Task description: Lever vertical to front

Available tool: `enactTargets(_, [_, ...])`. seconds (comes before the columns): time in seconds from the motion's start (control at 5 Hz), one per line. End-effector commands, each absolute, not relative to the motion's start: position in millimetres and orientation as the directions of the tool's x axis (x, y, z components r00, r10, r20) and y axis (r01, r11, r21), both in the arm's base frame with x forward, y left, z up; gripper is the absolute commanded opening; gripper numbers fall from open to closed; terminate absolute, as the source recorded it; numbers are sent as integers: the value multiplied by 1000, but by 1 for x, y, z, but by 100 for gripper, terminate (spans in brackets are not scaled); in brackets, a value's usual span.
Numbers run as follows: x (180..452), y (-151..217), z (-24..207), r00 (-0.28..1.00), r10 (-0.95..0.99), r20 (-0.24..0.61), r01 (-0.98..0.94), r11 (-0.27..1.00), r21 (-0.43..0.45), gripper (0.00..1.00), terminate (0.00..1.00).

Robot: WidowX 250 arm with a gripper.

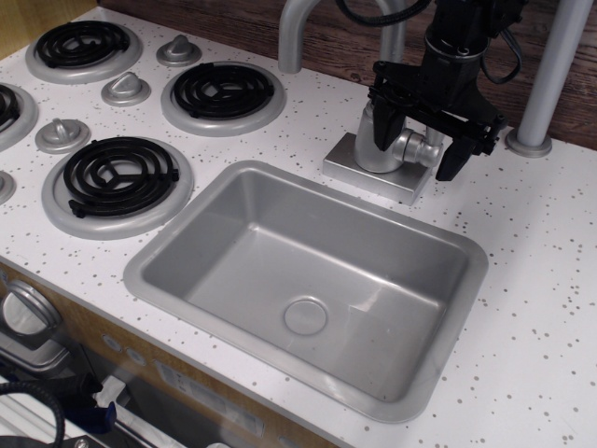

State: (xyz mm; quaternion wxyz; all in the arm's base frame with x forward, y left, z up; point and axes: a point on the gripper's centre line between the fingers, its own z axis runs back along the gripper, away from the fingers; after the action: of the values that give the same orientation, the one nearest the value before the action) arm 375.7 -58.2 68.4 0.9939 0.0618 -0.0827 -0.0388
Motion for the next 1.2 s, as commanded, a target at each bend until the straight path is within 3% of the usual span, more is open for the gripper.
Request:
enactTargets(0.0, [376, -58, 68, 983, -87, 160, 67, 989, 129, 100, 0])
enactTargets(0.6, [417, -61, 90, 894, -190, 406, 117, 973, 199, 100, 0])
enactTargets(1.0, [429, -63, 92, 868, -211, 448, 140, 972, 188, 100, 0])
